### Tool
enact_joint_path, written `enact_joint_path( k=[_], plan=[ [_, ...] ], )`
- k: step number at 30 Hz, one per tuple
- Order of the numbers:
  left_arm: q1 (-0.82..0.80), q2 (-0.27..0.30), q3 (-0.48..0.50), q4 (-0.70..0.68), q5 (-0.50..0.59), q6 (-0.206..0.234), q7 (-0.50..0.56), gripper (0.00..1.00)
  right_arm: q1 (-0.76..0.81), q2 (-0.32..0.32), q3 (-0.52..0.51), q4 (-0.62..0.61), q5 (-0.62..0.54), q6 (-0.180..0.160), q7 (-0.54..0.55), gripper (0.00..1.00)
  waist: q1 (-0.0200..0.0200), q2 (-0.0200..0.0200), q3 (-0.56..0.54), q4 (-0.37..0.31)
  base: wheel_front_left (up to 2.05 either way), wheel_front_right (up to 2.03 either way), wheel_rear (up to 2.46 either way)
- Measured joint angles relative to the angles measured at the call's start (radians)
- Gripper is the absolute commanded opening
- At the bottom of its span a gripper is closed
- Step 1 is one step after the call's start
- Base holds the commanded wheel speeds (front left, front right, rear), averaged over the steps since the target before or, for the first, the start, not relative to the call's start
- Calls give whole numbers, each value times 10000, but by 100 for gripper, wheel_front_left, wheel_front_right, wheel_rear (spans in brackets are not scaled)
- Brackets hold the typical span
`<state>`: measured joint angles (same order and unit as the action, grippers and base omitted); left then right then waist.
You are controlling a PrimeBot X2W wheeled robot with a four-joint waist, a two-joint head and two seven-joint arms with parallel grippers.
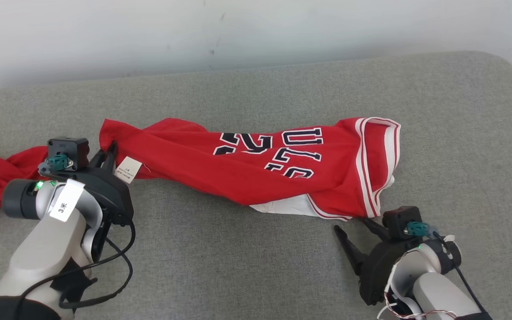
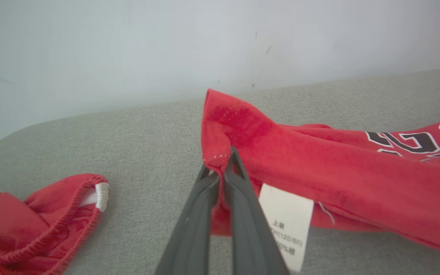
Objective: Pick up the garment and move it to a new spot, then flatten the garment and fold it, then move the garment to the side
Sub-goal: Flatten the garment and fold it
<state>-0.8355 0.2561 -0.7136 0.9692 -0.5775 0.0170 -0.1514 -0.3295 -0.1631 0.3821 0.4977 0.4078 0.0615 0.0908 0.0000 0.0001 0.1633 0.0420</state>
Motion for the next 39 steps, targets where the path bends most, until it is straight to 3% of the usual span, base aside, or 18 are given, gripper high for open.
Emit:
enact_joint_path(
  k=[6,7,9,18,27,36,39],
  plan=[
    [-9,-167,31,-67,-46,-94,-92,0,-269,286,-105,577,71,-88,-221,100,0,0,63,111,0,0,0],
    [-10,-186,29,-81,-52,-90,-102,0,-326,303,-94,658,69,-86,-222,75,0,0,81,133,0,0,0],
    [-10,-159,56,-63,-58,-90,-178,0,-467,360,-21,836,50,-86,-391,1,0,0,121,167,0,0,0],
    [89,100,307,125,-226,-105,-387,0,-888,435,-82,1212,150,128,-1024,0,1,0,91,41,0,0,0],
    [128,341,516,194,-307,-146,-608,0,-1202,-685,-1122,775,784,405,-1728,0,0,0,-304,-292,0,0,0],
    [515,132,533,8,-326,-161,-708,0,-629,-1231,-1745,219,1498,531,-1871,0,-1,-2,-646,-648,0,0,0],
    [800,107,535,8,-606,-178,-709,0,-112,-1151,-1490,219,1745,550,-1519,0,-2,-2,-690,-763,0,0,0]
  ],
)
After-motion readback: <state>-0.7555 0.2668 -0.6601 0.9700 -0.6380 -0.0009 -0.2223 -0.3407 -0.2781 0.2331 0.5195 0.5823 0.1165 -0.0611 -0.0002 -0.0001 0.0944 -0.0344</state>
